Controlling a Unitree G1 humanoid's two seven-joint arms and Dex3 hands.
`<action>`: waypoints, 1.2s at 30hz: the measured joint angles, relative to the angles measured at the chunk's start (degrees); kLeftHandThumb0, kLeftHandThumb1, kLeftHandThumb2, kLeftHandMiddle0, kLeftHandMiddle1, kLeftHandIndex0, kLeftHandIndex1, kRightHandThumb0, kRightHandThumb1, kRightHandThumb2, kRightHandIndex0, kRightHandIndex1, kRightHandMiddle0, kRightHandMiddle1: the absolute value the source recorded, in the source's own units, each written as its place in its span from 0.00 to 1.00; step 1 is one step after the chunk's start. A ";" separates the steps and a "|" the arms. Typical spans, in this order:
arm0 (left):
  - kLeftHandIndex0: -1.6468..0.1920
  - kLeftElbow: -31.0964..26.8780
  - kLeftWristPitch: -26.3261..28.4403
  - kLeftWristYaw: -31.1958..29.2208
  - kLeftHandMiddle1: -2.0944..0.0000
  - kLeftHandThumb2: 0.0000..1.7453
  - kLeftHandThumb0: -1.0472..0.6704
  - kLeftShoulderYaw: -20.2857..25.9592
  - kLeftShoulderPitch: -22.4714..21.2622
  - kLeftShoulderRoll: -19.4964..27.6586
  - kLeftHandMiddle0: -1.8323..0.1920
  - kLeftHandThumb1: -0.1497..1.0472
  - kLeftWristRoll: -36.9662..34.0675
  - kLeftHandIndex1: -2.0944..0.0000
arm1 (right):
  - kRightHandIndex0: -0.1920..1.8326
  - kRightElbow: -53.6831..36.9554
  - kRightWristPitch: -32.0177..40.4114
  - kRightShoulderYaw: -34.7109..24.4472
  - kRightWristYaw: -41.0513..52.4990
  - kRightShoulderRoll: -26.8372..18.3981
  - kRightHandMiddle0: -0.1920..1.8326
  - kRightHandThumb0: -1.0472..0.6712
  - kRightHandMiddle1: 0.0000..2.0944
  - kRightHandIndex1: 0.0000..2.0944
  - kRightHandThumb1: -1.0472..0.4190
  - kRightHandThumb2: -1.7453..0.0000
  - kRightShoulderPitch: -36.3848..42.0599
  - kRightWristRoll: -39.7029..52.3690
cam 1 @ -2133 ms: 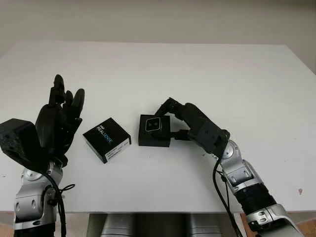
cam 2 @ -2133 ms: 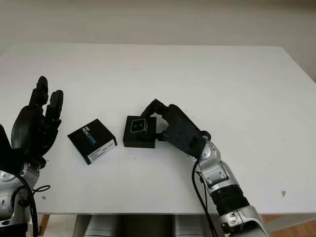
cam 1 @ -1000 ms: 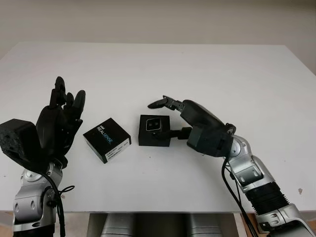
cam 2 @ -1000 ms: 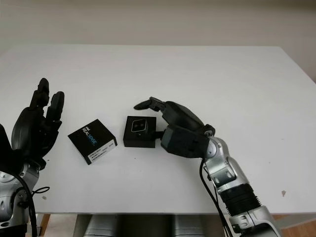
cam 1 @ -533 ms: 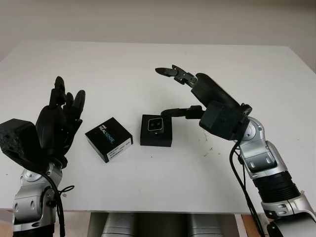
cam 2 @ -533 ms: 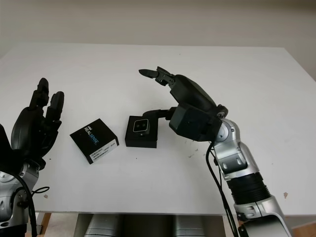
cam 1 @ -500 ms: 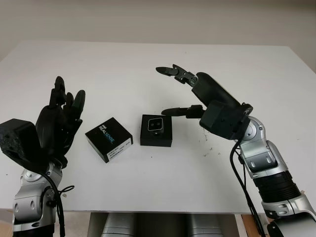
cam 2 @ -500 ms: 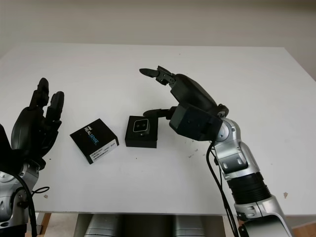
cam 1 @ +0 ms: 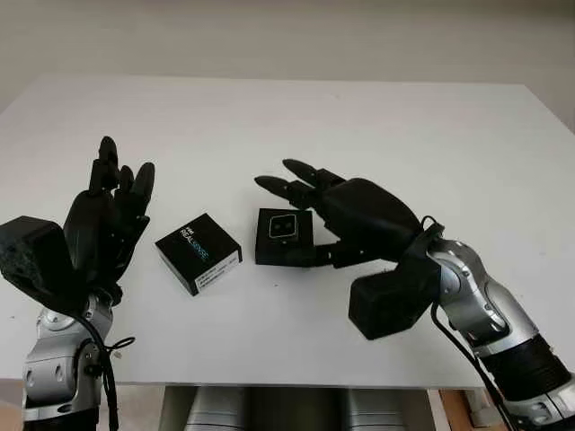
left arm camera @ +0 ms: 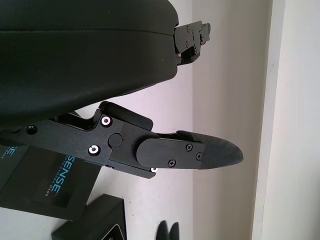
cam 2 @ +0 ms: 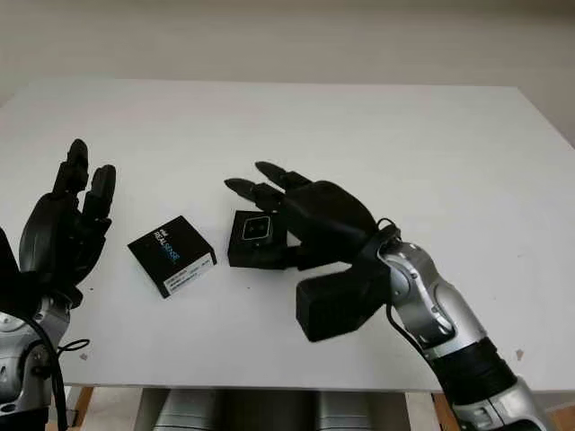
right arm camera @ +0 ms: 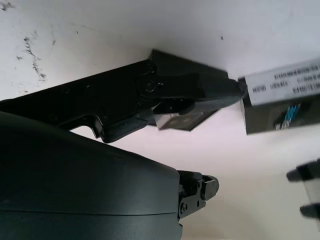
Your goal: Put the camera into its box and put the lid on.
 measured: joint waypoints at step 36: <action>1.00 0.03 -0.62 -0.55 0.99 0.19 0.21 0.57 0.35 0.48 1.00 1.00 -0.25 0.98 | 0.01 8.69 4.80 4.47 0.19 1.42 0.03 0.10 0.03 0.02 0.00 0.66 0.76 -5.32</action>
